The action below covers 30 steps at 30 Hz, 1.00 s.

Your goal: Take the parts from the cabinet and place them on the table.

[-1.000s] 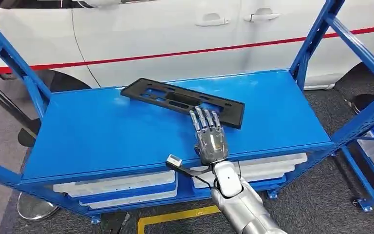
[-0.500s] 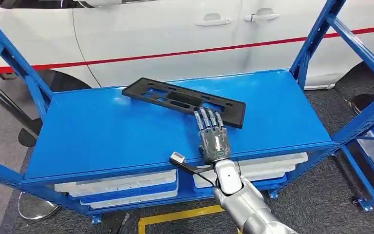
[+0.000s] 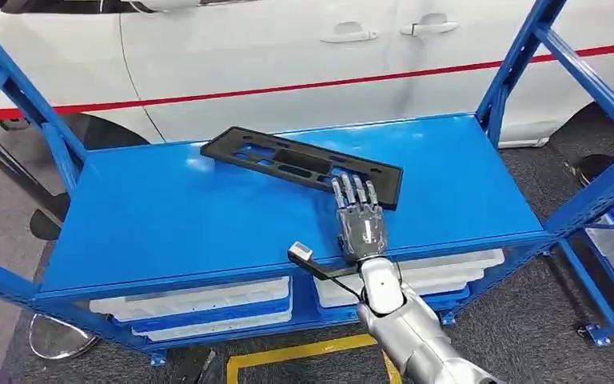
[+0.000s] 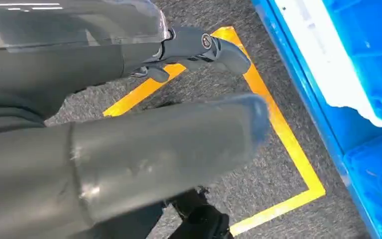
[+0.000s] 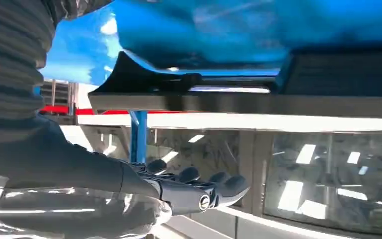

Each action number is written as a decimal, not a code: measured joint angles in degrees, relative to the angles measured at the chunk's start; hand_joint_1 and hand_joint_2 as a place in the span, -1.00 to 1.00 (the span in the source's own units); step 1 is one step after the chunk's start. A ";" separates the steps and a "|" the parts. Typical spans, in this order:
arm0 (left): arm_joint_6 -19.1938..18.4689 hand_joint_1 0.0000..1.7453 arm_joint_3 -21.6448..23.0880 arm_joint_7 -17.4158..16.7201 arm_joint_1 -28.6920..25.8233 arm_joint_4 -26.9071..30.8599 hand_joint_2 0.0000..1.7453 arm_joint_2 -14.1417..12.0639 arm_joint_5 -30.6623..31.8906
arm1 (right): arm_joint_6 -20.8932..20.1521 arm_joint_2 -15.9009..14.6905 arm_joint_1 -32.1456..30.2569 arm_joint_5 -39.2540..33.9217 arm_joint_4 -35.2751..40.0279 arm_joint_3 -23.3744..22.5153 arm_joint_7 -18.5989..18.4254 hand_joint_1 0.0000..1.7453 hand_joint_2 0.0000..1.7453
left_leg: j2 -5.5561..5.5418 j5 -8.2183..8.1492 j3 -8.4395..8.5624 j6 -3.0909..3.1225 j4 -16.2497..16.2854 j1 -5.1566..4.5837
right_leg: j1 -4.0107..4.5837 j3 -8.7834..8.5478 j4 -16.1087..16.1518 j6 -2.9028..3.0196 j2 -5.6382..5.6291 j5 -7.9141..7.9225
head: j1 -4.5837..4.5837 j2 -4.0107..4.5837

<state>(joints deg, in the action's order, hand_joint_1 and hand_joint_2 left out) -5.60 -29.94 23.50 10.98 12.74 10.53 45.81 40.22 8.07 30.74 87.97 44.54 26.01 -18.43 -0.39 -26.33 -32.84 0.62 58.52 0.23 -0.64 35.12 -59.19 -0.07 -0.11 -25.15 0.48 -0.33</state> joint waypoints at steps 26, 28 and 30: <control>0.33 -1.00 0.85 -0.33 0.01 0.00 -1.00 0.02 0.39 | 0.07 -0.79 -0.68 0.00 0.90 -2.27 0.50 -1.00 1.00 | 0.19 -0.95 -3.71 -1.25 7.23 0.61 | -0.21 -0.59 -0.19 1.21 -0.04 -0.71 | 0.00 0.00; 0.33 -1.00 0.85 -0.33 0.17 0.00 -1.00 0.02 0.39 | 0.04 -0.81 -0.69 0.00 0.90 -2.51 0.46 -1.00 1.00 | 0.20 -0.04 -0.49 -0.88 0.45 0.40 | 0.03 -0.73 -0.16 0.71 -0.05 -0.85 | 0.00 0.00; 0.24 -1.00 0.85 -0.31 0.17 -0.02 -1.00 0.02 0.39 | 0.04 -0.90 -0.71 0.00 0.90 -2.80 0.46 -1.00 1.00 | 0.02 0.43 -0.62 -0.21 0.15 0.05 | -0.06 -0.50 -0.12 0.00 -0.15 -0.64 | -0.02 0.00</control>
<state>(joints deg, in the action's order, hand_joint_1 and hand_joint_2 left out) -5.36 -29.09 23.19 11.15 12.72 10.56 46.21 40.26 7.17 30.03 87.97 45.44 23.21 -17.97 -0.37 -25.90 -33.46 0.41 58.67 0.27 -0.70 34.62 -59.31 -0.07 -0.26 -25.79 0.46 -0.33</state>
